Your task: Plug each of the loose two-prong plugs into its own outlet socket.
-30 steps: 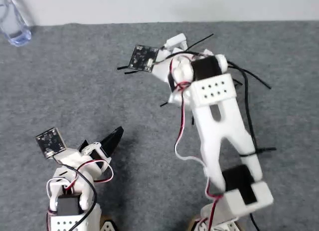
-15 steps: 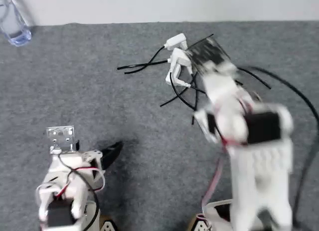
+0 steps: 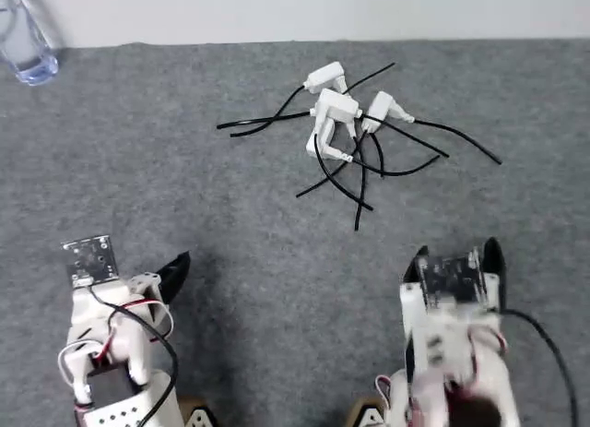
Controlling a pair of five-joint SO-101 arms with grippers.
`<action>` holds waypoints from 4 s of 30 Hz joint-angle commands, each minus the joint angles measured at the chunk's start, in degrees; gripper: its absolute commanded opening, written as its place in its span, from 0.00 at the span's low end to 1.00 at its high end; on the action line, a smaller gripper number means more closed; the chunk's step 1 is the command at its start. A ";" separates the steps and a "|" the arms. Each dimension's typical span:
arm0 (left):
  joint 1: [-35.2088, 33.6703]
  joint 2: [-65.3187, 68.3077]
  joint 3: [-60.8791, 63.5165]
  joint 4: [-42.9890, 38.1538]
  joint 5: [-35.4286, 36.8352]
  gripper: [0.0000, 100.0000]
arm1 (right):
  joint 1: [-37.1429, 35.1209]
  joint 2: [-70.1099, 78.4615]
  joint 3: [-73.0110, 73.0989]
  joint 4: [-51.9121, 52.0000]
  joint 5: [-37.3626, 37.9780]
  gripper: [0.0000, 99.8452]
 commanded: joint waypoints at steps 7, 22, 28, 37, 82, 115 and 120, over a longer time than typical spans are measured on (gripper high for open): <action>-0.18 -1.05 1.19 2.46 -0.35 0.43 | 1.89 -1.19 16.26 -5.49 -0.79 0.27; 1.58 -1.05 1.10 11.96 -0.53 0.43 | 1.80 -3.38 26.11 5.14 -7.65 0.27; 21.10 -1.05 1.19 11.69 -0.26 0.43 | 2.24 -3.30 26.20 5.23 -16.00 0.27; 15.38 -1.05 1.19 11.52 2.20 0.36 | 0.84 -3.30 26.20 5.05 -18.11 0.27; 12.04 -0.97 1.19 11.96 2.20 0.01 | -6.81 -3.30 26.20 5.14 -14.95 0.08; 12.13 -0.97 1.19 11.96 2.20 0.01 | -6.90 -3.30 26.20 5.14 -14.95 0.08; 12.13 -0.97 1.19 11.96 2.20 0.01 | -6.90 -3.30 26.20 5.14 -14.95 0.08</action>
